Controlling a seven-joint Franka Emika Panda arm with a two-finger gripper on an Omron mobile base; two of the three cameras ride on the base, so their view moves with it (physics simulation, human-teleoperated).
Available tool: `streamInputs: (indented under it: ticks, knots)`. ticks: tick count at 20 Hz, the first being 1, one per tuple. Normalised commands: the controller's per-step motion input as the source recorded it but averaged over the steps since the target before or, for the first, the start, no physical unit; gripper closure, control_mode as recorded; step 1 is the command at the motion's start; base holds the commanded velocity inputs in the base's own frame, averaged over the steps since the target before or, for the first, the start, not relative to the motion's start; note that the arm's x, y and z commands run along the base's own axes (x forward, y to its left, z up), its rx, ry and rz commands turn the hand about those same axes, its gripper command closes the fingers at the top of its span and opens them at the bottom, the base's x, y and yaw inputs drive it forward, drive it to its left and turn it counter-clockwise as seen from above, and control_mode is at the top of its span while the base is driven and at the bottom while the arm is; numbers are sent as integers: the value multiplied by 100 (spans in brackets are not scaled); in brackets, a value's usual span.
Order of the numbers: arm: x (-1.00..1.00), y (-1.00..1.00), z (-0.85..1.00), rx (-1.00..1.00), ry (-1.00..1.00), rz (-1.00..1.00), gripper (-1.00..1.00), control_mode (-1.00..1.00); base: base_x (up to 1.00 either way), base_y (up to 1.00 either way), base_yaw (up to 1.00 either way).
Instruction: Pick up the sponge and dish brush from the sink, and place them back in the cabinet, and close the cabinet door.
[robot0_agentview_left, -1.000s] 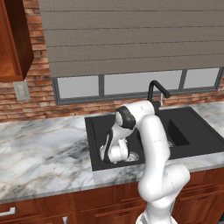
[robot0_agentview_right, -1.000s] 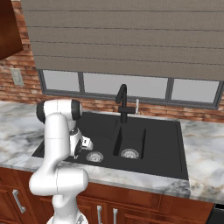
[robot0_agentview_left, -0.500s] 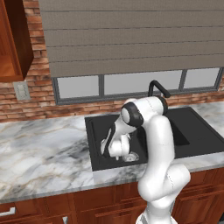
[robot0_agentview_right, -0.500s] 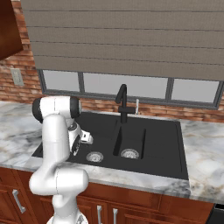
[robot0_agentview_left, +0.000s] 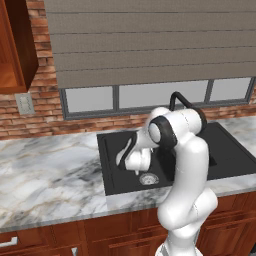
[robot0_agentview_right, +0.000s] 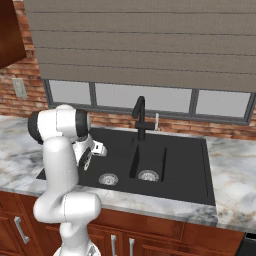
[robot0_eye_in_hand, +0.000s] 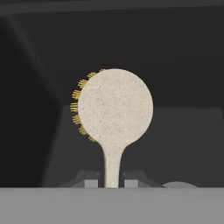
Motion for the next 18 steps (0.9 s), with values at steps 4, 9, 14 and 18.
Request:
streamInputs:
  ticks: [4,9,14,18]
  knots:
    - [-10,0,63,0,-1,0,100,-100,0,0,0]
    - [-27,0,67,0,0,0,100,-100,0,0,0]
    - [-34,0,68,0,0,0,100,-100,0,0,0]
    - [-35,0,74,-1,0,0,100,-100,0,0,0]
